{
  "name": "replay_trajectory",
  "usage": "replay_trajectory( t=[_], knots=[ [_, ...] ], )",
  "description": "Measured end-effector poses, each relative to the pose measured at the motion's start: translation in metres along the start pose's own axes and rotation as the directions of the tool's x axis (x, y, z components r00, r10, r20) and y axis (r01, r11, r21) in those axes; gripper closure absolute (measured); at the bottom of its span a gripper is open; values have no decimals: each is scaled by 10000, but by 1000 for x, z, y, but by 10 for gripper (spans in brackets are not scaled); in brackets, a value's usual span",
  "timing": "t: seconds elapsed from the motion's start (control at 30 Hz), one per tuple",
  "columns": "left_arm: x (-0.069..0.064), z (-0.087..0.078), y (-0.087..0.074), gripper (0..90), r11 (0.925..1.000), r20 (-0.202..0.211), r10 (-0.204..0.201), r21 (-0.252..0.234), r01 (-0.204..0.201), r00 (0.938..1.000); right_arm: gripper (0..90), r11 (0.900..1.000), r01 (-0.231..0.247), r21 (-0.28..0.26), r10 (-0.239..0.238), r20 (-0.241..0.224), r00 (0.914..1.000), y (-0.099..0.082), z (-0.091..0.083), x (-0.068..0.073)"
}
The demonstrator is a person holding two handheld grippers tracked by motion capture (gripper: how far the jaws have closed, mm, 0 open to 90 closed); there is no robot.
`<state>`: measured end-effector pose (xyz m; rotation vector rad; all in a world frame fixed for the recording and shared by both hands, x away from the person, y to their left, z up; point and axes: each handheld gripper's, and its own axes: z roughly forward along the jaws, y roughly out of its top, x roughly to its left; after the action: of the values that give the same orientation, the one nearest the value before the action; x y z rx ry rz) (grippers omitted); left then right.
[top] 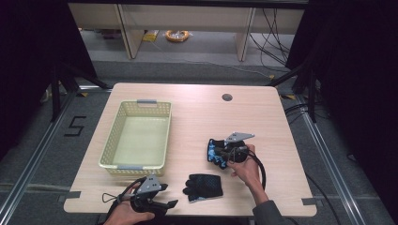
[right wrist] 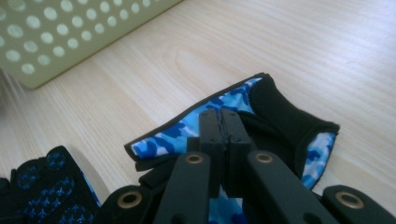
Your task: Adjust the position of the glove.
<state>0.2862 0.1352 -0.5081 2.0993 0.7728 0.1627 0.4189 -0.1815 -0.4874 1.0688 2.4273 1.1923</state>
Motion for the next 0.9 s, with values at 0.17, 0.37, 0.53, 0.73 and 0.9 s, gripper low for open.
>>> replay_trajectory(
  t=[0.17, 0.37, 0.53, 0.73, 0.9],
  knots=[
    [1, 0, 0, 308, 10000, -7, 6, 83, -6, 10000, 895, 9979, -321, -554, 312, -178, 9994, 5, -10, 2],
    [1, 0, -1, 308, 9998, -65, -171, 85, 171, 9998, 895, 9940, -217, -1068, 215, -33, 9998, 10, -24, 11],
    [1, -1, 1, 308, 9999, -150, -102, -78, 101, 9998, 895, 9908, -225, -1334, 219, -57, 9997, 10, -40, 19],
    [-3, -5, 9, 286, 9988, -111, -285, -403, 280, 9995, 895, 9887, -137, -1490, 103, -236, 9997, 5, -54, 44],
    [-9, -3, 21, 258, 9961, 112, -340, -816, 348, 9994, 895, 9885, 58, -1513, -113, -355, 9993, -2, -57, 67]
  ],
)
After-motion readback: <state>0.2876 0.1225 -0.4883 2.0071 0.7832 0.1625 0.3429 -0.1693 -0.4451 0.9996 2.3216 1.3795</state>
